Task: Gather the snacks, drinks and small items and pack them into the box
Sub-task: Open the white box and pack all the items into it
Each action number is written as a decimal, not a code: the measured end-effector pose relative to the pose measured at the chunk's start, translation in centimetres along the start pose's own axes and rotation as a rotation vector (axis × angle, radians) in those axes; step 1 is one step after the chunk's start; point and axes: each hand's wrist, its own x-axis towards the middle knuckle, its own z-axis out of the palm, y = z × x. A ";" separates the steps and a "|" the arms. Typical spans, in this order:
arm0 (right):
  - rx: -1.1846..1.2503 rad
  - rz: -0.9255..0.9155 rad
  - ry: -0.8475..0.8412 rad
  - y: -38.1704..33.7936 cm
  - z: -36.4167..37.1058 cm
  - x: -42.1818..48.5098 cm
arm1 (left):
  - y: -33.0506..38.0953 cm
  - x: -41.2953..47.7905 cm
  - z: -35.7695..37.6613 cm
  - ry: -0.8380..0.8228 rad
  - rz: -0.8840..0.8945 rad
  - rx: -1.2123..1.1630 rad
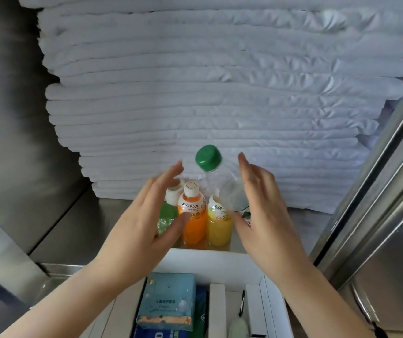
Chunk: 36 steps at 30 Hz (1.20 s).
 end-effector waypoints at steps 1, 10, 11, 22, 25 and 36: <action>-0.011 -0.034 -0.031 -0.3 -0.3 -0.1 | 0.7 0.4 -0.5 0.034 0.017 -0.053; 0.154 -0.048 -0.176 -1.3 -0.7 -0.8 | 2.8 1.6 -1.0 0.046 -0.080 -0.213; 0.167 -0.040 -0.193 -1.2 -0.6 -0.9 | 2.8 1.7 -1.0 0.055 -0.105 -0.232; 0.166 0.055 -0.143 0.1 -0.4 -2.3 | 1.2 1.3 -2.3 0.194 -0.285 -0.482; 0.141 0.029 -0.241 0.3 -0.7 -2.3 | -0.1 0.4 -2.8 0.142 -0.339 -0.492; 0.006 -0.120 -0.602 1.5 0.3 -3.9 | -3.9 -4.7 -3.2 -0.184 -0.470 -0.003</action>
